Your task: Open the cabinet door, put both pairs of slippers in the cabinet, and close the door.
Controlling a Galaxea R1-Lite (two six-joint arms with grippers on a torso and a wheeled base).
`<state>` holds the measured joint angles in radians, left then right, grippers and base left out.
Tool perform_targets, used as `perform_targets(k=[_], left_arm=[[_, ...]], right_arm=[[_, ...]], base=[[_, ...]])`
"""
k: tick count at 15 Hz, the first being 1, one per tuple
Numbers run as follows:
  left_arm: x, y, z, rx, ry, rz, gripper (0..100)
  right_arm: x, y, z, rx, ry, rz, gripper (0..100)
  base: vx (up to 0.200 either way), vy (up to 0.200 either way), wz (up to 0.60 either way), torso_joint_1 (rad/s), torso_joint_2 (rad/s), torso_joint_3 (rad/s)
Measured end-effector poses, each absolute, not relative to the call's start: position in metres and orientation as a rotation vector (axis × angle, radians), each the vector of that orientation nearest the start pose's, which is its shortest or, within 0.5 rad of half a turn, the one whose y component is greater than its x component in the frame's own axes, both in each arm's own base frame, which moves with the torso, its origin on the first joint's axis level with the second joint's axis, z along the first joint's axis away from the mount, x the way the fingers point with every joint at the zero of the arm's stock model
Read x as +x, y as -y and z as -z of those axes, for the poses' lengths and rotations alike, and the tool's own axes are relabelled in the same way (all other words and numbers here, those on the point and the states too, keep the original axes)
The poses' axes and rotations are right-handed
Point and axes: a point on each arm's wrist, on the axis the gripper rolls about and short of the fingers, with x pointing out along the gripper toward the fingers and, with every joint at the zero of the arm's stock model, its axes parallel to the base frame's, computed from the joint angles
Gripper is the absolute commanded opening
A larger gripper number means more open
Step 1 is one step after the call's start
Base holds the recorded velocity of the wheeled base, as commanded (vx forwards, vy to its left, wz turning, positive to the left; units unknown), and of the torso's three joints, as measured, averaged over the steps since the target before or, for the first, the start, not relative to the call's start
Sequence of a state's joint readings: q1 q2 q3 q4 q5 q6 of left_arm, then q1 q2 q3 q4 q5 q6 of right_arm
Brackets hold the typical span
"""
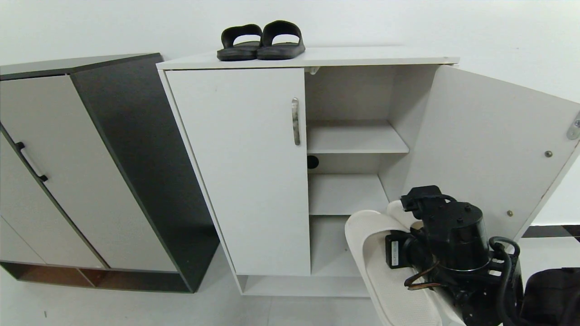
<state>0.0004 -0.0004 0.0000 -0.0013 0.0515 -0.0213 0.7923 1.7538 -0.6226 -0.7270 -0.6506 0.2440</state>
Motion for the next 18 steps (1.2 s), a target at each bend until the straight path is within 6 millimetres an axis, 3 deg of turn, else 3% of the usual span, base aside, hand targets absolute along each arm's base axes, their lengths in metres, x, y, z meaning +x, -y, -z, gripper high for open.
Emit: perform_targets(k=[7, 11, 14, 18], left_arm=[[-0.023, -0.001, -0.076, -0.021, 0.003, -0.053, 0], [-0.023, -0.001, -0.076, -0.021, 0.003, -0.053, 0], [-0.023, -0.001, -0.076, -0.021, 0.003, -0.053, 0], [-0.023, -0.001, -0.076, -0.02, 0.003, -0.053, 0]], right_arm=[[0.226, -0.181, -0.127, -0.06, -0.32, 0.013, 0], [0.225, -0.182, -0.127, -0.059, -0.319, 0.002, 0], [0.214, -0.194, -0.128, -0.061, -0.32, -0.069, 0], [0.2, -0.225, -0.134, -0.019, -0.318, -0.276, 0]], base=[[0.0, 0.0, 0.0, 0.0, 0.0, 0.0], [0.0, 0.0, 0.0, 0.0, 0.0, 0.0], [0.0, 0.0, 0.0, 0.0, 0.0, 0.0], [0.0, 0.0, 0.0, 0.0, 0.0, 0.0]])
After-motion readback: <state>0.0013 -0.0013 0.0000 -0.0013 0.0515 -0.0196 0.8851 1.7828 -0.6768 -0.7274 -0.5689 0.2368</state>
